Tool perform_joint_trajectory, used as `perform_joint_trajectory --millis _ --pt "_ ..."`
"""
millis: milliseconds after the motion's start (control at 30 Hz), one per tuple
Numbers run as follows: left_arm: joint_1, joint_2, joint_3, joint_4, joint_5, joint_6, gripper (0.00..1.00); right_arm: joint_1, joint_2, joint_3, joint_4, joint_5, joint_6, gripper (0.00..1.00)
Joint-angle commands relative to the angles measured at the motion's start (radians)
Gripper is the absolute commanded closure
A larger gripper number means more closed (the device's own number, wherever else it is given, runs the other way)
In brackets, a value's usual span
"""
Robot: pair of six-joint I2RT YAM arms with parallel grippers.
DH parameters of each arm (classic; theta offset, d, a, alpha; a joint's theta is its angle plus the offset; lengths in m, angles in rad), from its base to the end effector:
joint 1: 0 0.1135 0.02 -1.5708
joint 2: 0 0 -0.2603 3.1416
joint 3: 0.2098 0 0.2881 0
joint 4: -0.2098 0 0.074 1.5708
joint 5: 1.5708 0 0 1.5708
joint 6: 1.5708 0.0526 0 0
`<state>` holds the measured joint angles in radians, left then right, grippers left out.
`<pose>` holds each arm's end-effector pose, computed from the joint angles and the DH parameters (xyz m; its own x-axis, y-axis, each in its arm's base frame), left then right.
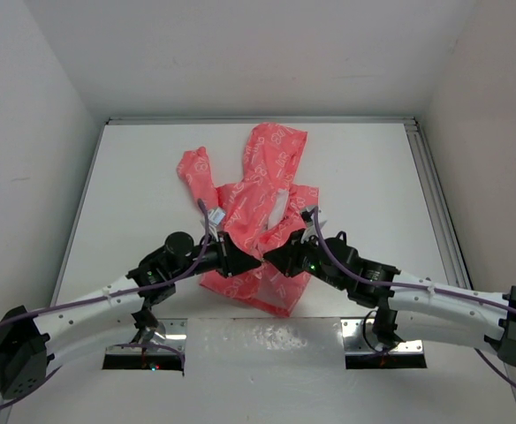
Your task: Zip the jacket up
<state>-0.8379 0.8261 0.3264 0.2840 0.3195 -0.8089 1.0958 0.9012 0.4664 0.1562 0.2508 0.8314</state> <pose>0.1488 -0.1900 0.1960 -0.7579 -0.1848 -0.6257 0.5252 0.3961 -0.7532 0.1302 0.2247 0.2190 -0.6406 0.3193 -0.6983 -0.4140 0.6222 0.6644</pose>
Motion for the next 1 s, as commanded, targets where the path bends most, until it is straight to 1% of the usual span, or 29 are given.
perform_joint_trajectory --millis 0,100,233,333,400,500,600,700,800,900,967 --pt "-0.017 -0.027 -0.012 0.073 0.162 -0.019 1.0 -0.014 0.004 0.035 0.082 0.088 -0.014 1.0" --pt "-0.017 -0.013 -0.03 0.093 0.168 -0.03 1.0 -0.016 -0.028 0.014 0.06 0.061 0.018 1.0" --pt "-0.017 0.013 -0.039 0.089 0.184 -0.018 1.0 -0.014 -0.048 -0.002 -0.009 0.024 0.057 1.0" --pt "-0.017 0.03 -0.052 0.118 0.193 -0.024 1.0 -0.014 -0.062 -0.032 0.015 0.041 0.078 1.0" --pt "-0.017 0.038 -0.043 0.11 0.207 -0.01 1.0 -0.016 -0.05 -0.026 0.016 0.067 0.08 1.0" --pt "-0.018 0.028 -0.047 0.101 0.205 0.001 1.0 -0.014 -0.004 -0.002 -0.024 0.062 0.074 1.0" --pt "-0.018 0.011 -0.044 0.098 0.216 0.005 1.0 -0.014 0.005 -0.028 -0.001 0.057 0.1 1.0" --pt "-0.02 -0.001 -0.024 0.066 0.219 0.03 1.0 -0.014 0.022 -0.02 -0.016 0.064 0.101 1.0" --pt "-0.02 -0.005 -0.041 0.066 0.208 0.027 1.0 -0.014 0.018 -0.025 -0.006 0.016 0.109 1.0" --pt "-0.02 0.005 -0.046 0.04 0.202 0.039 1.0 -0.014 -0.002 -0.023 -0.032 -0.01 0.114 1.0" --pt "-0.02 0.005 -0.075 0.066 0.211 0.03 1.0 -0.014 -0.016 -0.023 -0.052 -0.042 0.123 0.91"
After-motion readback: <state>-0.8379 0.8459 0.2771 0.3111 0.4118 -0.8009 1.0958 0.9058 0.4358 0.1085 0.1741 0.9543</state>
